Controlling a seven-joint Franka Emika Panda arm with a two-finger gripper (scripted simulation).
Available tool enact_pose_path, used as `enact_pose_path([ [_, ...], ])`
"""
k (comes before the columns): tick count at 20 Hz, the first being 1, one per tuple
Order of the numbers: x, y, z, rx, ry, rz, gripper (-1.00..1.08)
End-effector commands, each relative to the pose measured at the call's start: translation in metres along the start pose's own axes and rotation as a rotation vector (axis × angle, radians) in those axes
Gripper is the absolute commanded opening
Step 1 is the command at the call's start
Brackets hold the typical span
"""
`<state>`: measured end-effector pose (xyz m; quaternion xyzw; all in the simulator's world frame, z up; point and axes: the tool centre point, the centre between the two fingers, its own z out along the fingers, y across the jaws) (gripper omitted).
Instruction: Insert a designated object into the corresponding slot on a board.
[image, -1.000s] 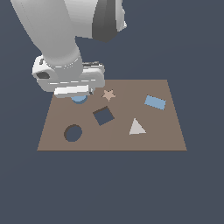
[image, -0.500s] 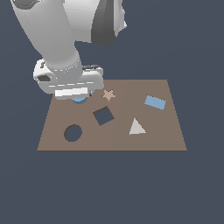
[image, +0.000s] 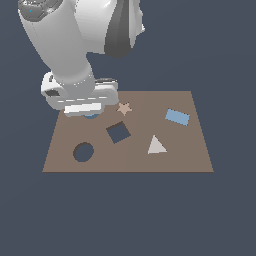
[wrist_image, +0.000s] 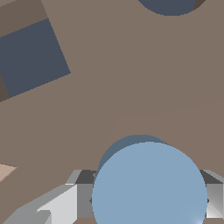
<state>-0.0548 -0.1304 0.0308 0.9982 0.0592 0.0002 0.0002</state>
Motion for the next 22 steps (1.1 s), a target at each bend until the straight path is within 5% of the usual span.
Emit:
enact_pose_path([
  [1, 0.0, -0.001, 0.001, 0.0, 0.0, -0.001, -1.0],
  [22, 0.02, 0.006, -0.004, 0.0, -0.001, -0.041, -1.0],
])
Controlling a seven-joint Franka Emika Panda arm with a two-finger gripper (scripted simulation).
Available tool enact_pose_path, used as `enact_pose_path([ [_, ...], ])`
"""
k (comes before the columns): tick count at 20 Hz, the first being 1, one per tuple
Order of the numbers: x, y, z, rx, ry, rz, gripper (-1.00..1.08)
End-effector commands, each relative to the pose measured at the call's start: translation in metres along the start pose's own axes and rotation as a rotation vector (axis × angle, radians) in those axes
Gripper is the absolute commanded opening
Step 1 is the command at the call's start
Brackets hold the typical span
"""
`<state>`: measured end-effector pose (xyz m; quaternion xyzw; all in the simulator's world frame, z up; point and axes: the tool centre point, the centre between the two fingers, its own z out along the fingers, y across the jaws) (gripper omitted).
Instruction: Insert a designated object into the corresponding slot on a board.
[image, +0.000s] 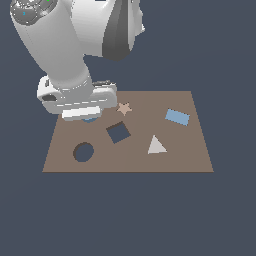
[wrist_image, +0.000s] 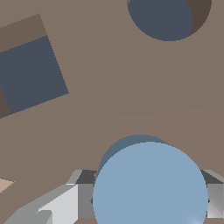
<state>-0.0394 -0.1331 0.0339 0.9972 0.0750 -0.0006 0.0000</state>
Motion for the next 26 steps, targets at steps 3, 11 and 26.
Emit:
enact_pose_path([
  [3, 0.017, 0.005, -0.001, 0.0, 0.001, -0.034, -1.0],
  [11, 0.06, 0.015, -0.004, -0.001, 0.0, -0.122, -1.0],
  [26, 0.121, 0.022, -0.007, -0.001, 0.0, -0.241, -1.0],
])
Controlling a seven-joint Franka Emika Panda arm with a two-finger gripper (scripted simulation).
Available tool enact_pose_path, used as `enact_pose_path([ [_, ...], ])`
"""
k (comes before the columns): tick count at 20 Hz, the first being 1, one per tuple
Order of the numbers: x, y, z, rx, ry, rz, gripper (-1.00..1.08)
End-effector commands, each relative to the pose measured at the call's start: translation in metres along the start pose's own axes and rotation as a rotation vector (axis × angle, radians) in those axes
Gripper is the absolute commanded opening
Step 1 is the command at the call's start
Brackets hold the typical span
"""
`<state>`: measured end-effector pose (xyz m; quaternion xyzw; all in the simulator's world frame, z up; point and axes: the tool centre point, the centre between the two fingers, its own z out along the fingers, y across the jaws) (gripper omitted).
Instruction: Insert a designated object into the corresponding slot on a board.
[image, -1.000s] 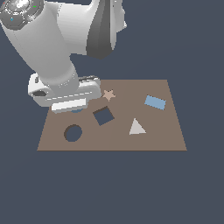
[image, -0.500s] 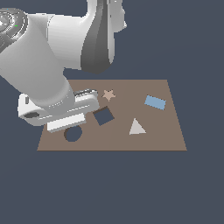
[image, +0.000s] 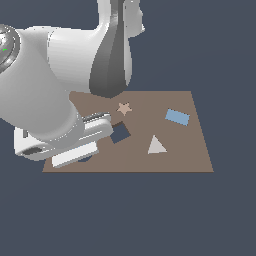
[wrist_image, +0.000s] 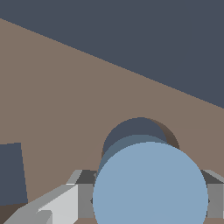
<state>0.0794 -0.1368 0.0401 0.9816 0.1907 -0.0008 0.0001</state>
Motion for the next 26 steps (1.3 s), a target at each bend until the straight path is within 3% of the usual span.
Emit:
enact_pose_path([
  [1, 0.005, 0.002, -0.001, 0.0, 0.0, -0.011, -1.0],
  [18, 0.01, 0.003, 0.009, 0.0, 0.0, -0.02, -1.0],
  [19, 0.01, 0.003, 0.009, 0.0, 0.0, -0.02, 1.0],
  [26, 0.01, 0.003, 0.009, 0.0, 0.0, -0.02, 1.0],
])
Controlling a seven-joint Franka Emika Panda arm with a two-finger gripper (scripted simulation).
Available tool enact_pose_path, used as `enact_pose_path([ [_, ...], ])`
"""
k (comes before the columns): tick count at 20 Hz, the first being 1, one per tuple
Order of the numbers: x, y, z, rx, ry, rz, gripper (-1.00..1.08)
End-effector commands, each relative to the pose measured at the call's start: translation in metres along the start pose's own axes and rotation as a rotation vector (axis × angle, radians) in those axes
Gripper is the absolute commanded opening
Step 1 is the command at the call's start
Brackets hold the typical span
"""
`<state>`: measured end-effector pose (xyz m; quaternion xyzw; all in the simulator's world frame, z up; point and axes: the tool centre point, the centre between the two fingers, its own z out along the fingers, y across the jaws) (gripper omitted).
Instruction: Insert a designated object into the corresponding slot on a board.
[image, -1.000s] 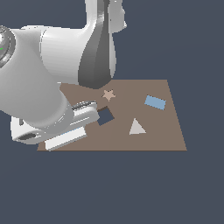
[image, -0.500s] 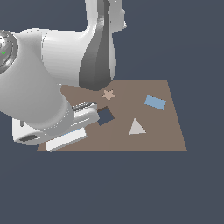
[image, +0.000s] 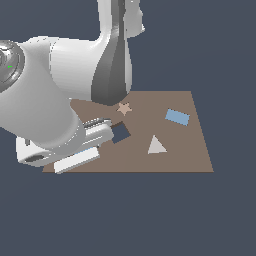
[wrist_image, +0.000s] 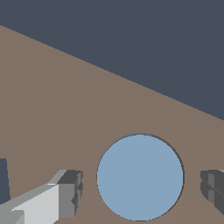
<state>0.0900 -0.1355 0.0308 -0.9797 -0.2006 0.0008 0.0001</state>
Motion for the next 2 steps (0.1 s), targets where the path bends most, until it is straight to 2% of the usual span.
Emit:
enact_pose_path([
  [1, 0.0001, 0.0, 0.0, 0.0, 0.0, 0.0, 1.0],
  [2, 0.0001, 0.0, 0.0, 0.0, 0.0, 0.0, 1.0],
])
